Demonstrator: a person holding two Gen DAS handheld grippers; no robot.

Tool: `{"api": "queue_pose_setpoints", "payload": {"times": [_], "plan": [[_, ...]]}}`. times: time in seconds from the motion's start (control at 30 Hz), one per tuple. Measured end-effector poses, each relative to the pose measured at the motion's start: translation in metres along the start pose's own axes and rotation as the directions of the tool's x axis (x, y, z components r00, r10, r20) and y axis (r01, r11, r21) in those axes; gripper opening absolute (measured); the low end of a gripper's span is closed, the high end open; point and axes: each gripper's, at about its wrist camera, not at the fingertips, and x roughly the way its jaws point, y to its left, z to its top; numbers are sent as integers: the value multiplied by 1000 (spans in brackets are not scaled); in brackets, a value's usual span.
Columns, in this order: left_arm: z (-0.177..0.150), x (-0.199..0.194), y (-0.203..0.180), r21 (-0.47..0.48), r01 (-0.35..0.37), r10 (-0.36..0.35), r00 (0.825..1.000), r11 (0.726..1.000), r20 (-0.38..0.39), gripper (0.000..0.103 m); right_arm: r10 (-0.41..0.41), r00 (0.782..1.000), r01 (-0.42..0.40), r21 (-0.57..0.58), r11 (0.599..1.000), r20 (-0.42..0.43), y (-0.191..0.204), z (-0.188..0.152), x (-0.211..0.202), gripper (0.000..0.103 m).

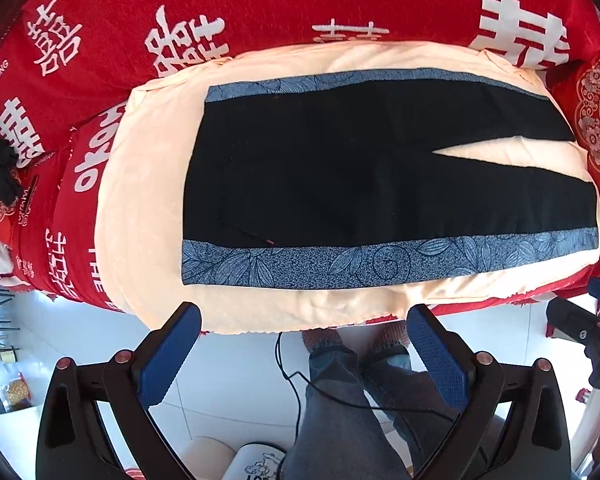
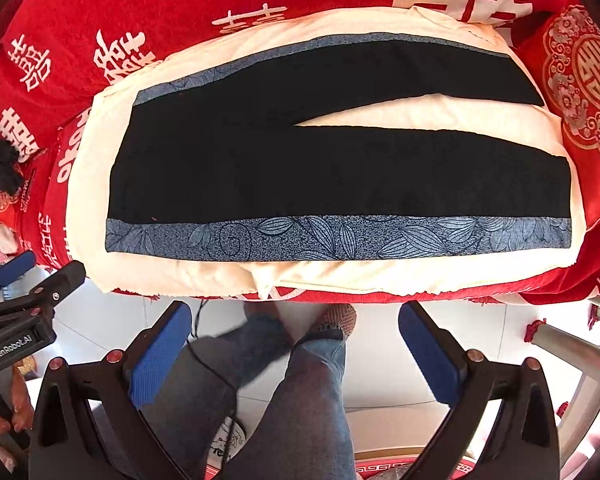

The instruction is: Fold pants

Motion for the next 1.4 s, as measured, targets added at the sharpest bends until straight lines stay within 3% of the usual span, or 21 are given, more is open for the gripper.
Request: {"api": "queue_pose_setpoints", "payload": {"times": [0.33, 0.6, 0.97, 1.23, 1.33, 1.4], "plan": [[0, 25, 29, -2, 43, -43, 999, 999, -24, 103, 49, 999, -47, 114, 992, -19, 0, -1, 23, 103], [13, 55, 48, -8, 60, -61, 997, 998, -38, 103, 16, 999, -11, 118, 993, -42, 9, 6, 43, 103], [30, 138, 61, -130, 102, -114, 989, 986, -90, 103, 194, 980, -186, 146, 972, -44, 25, 30, 108, 103], [33, 168, 67, -170, 122, -135, 989, 978, -65, 103, 243, 967, -231, 141, 963, -71, 36, 37, 146, 103], [30, 167, 85, -229, 201, -206, 979, 953, 1, 103, 317, 947, -307, 138, 942, -55, 40, 40, 153, 103], [26, 165, 106, -281, 281, -278, 959, 918, 51, 103, 396, 917, -387, 140, 911, -39, 44, 39, 159, 103]]}}
